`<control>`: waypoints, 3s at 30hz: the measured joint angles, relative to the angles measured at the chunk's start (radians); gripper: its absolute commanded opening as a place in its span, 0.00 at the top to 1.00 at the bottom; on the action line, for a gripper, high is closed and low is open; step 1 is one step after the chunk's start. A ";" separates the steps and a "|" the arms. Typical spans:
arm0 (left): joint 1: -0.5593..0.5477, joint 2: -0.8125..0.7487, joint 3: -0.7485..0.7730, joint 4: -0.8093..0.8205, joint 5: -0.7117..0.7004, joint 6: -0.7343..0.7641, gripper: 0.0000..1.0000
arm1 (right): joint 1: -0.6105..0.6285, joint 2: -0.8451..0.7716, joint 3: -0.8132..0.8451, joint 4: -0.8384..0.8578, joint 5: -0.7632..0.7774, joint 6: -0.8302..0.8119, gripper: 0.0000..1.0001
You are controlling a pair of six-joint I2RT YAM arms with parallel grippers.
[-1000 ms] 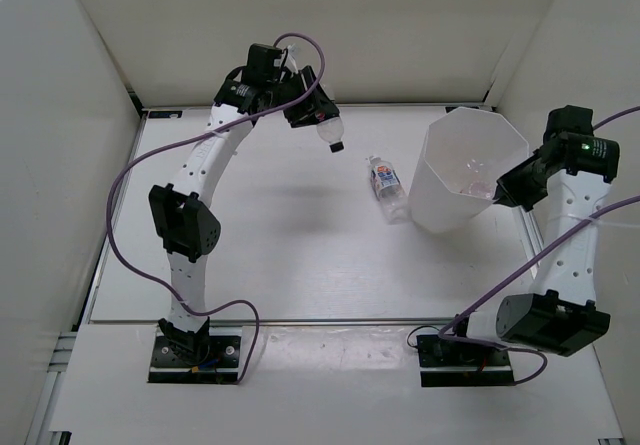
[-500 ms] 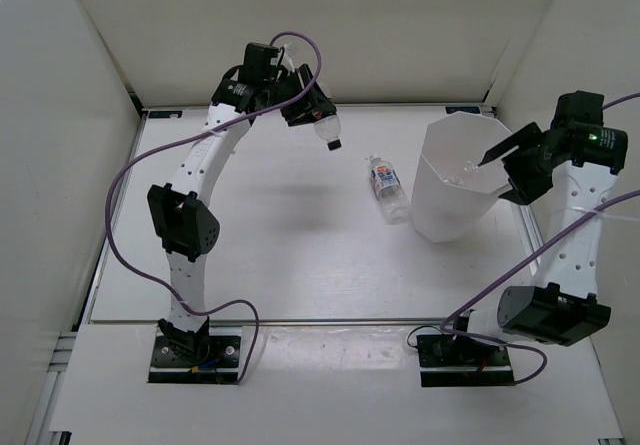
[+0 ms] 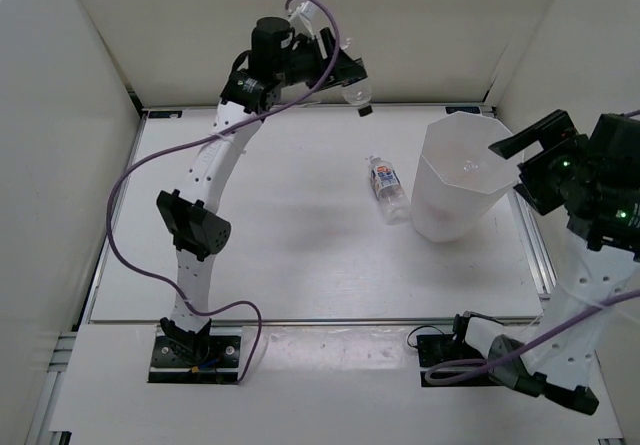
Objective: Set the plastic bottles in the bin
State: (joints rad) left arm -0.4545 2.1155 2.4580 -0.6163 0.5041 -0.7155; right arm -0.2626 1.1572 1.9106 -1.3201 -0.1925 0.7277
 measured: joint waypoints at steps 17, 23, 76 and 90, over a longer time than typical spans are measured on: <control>-0.441 0.121 0.099 0.286 -0.045 0.145 0.00 | 0.000 -0.186 -0.186 0.029 0.158 0.020 0.00; -0.518 0.111 -0.005 0.293 -0.135 0.233 0.00 | 0.001 -0.228 -0.193 0.034 0.182 0.012 0.00; -0.185 0.493 -0.103 -0.072 -0.050 -0.018 0.00 | 0.001 -0.248 -0.357 0.088 0.238 -0.033 0.00; -0.197 0.471 -0.098 -0.170 -0.068 0.090 0.06 | 0.001 -0.248 -0.417 0.092 0.205 -0.059 0.00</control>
State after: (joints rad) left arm -0.6514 2.5862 2.3600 -0.7864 0.4362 -0.6250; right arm -0.2615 0.9092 1.4937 -1.2278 0.0124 0.6689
